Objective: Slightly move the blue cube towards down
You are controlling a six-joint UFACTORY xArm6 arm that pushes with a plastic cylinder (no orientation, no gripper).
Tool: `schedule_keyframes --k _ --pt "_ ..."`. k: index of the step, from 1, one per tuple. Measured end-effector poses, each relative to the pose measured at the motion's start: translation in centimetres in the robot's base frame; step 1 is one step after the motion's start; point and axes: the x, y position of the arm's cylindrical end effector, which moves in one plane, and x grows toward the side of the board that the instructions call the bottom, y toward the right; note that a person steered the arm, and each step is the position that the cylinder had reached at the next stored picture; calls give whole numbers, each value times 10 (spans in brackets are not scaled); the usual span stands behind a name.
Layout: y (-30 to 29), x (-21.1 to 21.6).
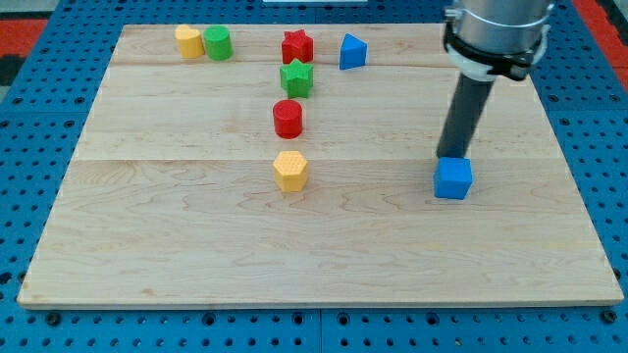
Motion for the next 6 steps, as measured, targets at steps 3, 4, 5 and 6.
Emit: schedule_keyframes --k 3,4,5,6 --pt "-26 -41" --pt "-26 5" --pt "-26 40" --pt "-49 -1"
